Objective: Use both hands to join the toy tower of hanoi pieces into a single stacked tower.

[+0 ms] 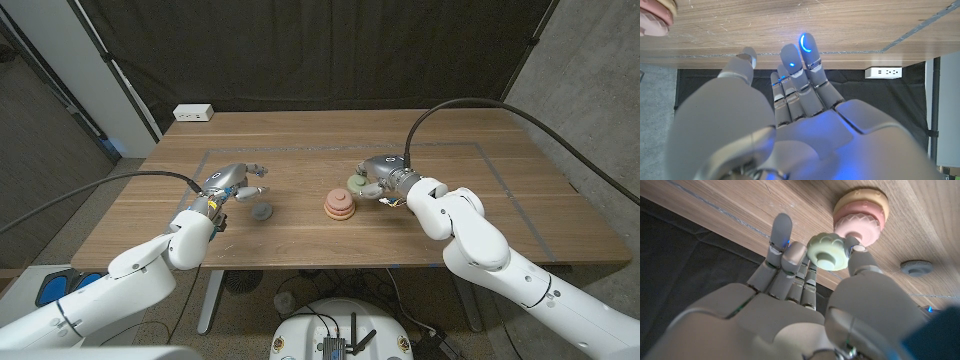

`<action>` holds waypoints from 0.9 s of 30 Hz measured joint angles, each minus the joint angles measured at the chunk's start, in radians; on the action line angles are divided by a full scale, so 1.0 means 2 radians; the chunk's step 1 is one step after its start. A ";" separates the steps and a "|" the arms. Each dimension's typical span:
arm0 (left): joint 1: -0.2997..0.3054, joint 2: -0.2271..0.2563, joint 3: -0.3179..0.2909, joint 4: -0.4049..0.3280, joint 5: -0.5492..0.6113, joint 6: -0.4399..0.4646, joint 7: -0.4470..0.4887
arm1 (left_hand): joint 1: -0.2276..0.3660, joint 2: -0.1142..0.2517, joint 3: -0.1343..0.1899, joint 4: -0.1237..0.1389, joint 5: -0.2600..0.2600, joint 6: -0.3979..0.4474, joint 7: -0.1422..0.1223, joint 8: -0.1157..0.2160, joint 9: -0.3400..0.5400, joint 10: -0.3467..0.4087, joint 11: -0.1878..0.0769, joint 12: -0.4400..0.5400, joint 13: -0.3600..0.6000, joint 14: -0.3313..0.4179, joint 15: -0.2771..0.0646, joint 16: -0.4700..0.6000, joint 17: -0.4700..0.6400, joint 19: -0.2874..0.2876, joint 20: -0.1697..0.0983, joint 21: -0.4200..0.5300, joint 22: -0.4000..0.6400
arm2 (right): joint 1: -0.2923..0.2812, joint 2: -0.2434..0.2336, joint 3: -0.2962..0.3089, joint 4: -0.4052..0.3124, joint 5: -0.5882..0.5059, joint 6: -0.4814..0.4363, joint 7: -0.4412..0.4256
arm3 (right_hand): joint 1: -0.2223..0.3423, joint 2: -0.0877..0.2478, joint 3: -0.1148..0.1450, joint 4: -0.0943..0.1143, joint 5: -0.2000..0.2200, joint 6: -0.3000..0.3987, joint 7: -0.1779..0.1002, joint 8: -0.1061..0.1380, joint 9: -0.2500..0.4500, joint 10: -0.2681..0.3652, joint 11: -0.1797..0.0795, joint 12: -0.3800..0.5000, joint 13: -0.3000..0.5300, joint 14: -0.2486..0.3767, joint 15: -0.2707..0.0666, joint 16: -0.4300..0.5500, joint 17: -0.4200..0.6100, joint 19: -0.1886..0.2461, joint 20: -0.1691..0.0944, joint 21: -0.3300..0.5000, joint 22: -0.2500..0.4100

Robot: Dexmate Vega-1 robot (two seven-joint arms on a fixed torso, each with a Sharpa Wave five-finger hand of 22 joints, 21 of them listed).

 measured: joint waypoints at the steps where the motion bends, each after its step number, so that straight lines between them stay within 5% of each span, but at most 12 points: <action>1: 0.000 0.000 0.000 0.000 0.000 0.000 0.000 | 0.000 0.000 0.000 0.000 0.000 0.000 0.000 0.000 0.000 0.000 0.000 0.000 0.000 0.000 0.000 0.000 0.000 0.000 0.000 0.000 0.000 | 0.002 0.000 -0.001 0.000 0.001 0.003 0.000 | 0.000 0.000 0.000 0.000 0.000 0.000 0.000 0.001 0.000 0.000 0.000 0.000 0.000 0.000 0.000 0.000 0.000 0.000 0.000 0.000 0.000; 27: 0.008 -0.002 -0.007 0.001 0.002 -0.008 0.007 | 0.000 0.000 0.002 0.002 0.000 0.002 -0.002 0.000 0.000 0.003 0.003 0.000 0.000 0.000 0.000 0.004 0.001 0.000 0.000 0.000 0.000 | 0.056 0.022 -0.031 0.032 -0.003 0.072 0.016 | 0.000 0.000 0.002 -0.002 0.002 0.000 0.000 0.000 -0.003 0.004 0.004 -0.005 0.004 0.000 0.000 0.004 0.000 0.000 0.000 0.000 0.000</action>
